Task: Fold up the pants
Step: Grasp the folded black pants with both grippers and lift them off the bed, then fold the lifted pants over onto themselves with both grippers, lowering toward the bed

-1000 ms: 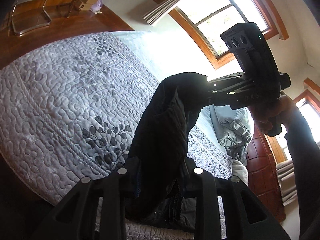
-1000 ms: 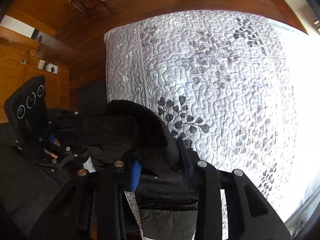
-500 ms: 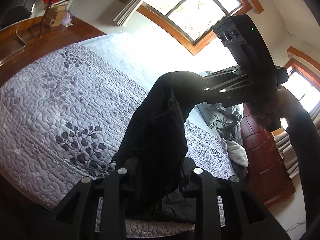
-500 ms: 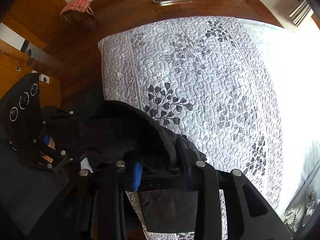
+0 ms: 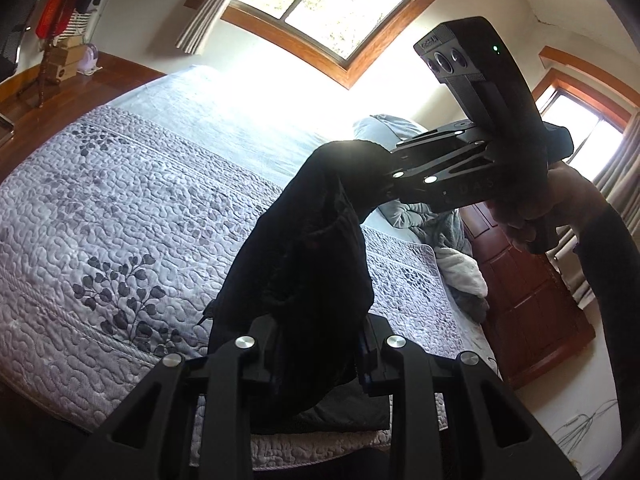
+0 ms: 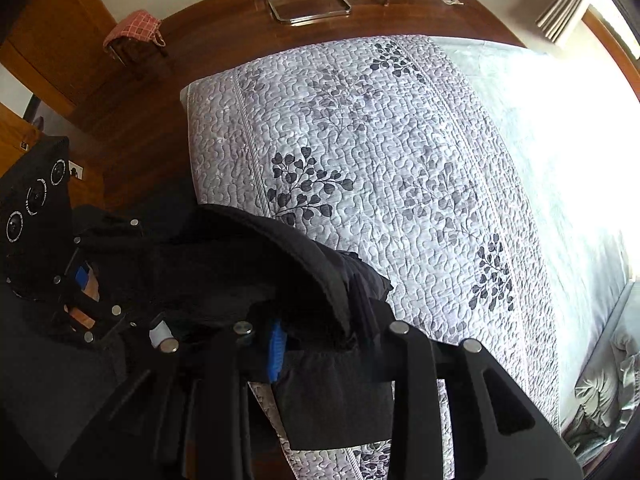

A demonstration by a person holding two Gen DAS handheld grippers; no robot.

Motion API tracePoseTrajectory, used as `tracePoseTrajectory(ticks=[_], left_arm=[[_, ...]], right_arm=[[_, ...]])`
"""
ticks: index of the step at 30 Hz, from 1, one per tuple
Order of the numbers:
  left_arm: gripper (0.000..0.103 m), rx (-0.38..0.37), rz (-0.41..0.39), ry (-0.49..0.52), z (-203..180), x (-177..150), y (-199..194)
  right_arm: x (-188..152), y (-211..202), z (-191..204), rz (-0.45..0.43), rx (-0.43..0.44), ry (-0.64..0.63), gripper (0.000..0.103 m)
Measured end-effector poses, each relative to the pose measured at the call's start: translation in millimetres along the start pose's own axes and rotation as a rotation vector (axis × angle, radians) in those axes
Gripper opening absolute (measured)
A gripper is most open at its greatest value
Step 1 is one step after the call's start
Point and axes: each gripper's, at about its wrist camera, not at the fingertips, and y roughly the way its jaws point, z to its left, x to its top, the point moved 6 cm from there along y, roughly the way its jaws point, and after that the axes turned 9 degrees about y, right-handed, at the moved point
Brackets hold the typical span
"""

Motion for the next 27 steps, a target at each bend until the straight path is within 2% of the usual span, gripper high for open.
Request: tracePoseTrajectory(ticks=[7,27], left_arm=[[0.027,-0.026,0.029,0.057,-29,-5,11],[0.027,-0.072,0.134,0.201,-114,-38,59]], right_arm=[[-33,-10,-13,-0.014,-0.036,0.030,0.027],[-133,-20,-51,-0.063,-0.053,0.138,0.025]])
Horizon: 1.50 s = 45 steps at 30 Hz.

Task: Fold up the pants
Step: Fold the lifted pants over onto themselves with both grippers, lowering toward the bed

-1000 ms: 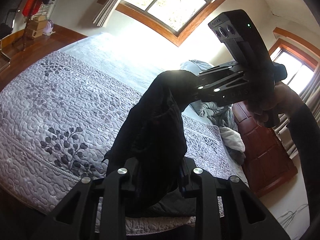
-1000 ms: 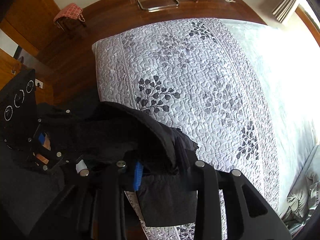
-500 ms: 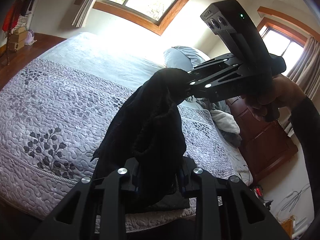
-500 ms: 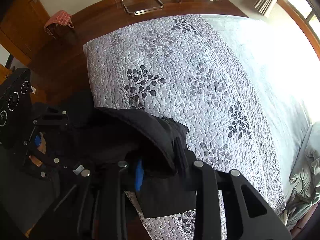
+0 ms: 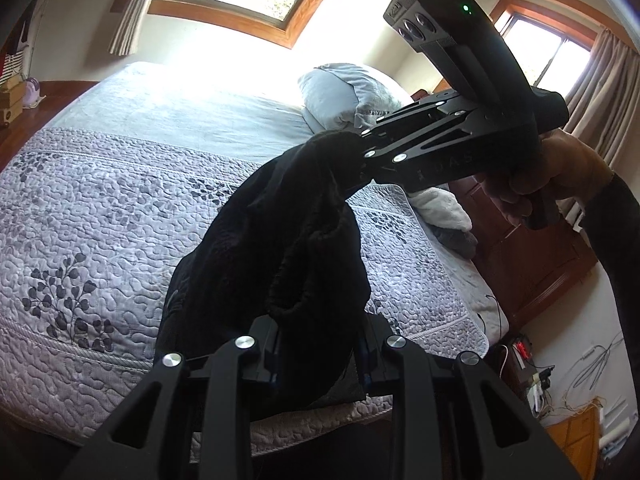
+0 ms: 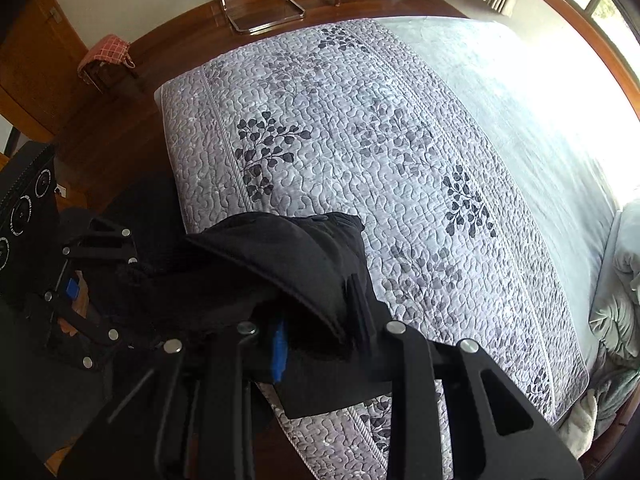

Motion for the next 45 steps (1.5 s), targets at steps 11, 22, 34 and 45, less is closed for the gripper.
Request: tracePoseTrajectory(ticks=[11,22,34,45], left_arm=[[0.027,-0.030,0.055,0.051,-33,-6,32],[0.027,-0.053,0.096,0.073,-50,-14,62],[0.027,-0.074,0.147,0.104,-68,-24,95],[0.027,-0.072,0.211,0.138,-84,-38,127]], right_arm=[[-41,3,-26,-0.029,-0.023,0.018,0.025],[-68,14,-48,-0.038,-0.044,0.016,0.025],[-98,35,-69,-0.010,-0.068,0.021,0.025],[-122,56,-87,0.015,-0.081,0.026,0.025]])
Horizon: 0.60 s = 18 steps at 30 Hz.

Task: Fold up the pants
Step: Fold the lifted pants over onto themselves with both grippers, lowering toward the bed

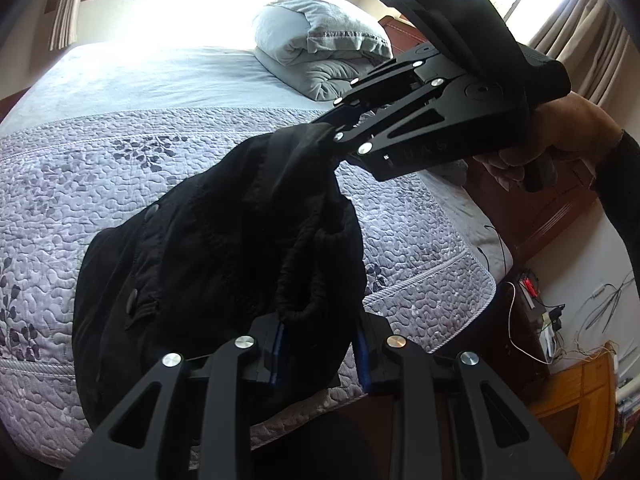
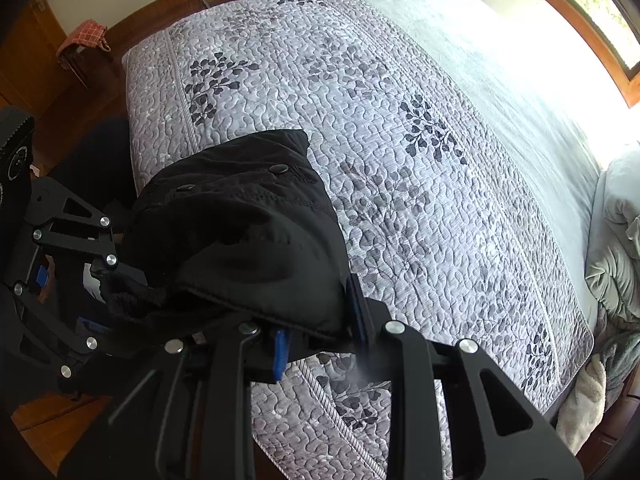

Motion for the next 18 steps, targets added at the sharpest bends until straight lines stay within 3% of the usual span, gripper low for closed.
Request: tracePoseTrajectory(ticks=[18], left_arm=[[0.027,-0.008,0.106,-0.004,-7,-15,65]], right_arm=[[-32,55,-31,0.046,0.008,0.018,0.023]])
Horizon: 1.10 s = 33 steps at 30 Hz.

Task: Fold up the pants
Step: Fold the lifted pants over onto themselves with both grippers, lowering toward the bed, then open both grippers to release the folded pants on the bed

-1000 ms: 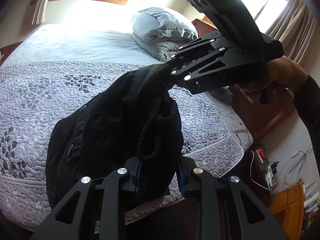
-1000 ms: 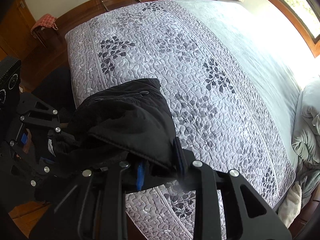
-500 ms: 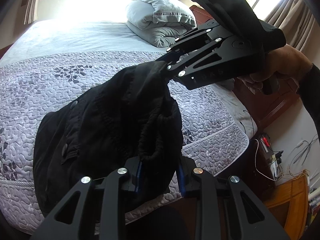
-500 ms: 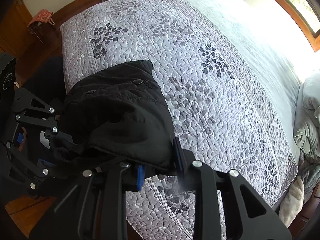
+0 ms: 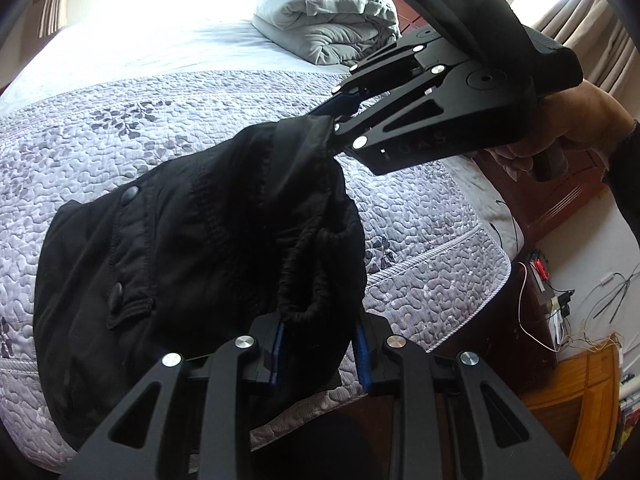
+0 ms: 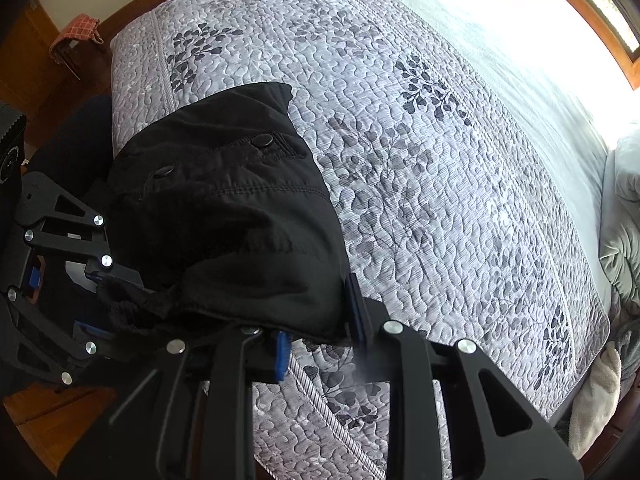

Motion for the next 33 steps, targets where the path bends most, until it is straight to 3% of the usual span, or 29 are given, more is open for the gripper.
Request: tracePoseTrajectory(ticks=[19,33], left_arm=[[0.027,-0.003,0.104,-0.002,1,-14,62],[0.027,0.036,0.157,0.032,1,-28,99]], right_arm=[[-25,54,-21,0.040,0.015,0.018,0.023],[-44,89,-27,0.073,0.012,0.024,0.023]])
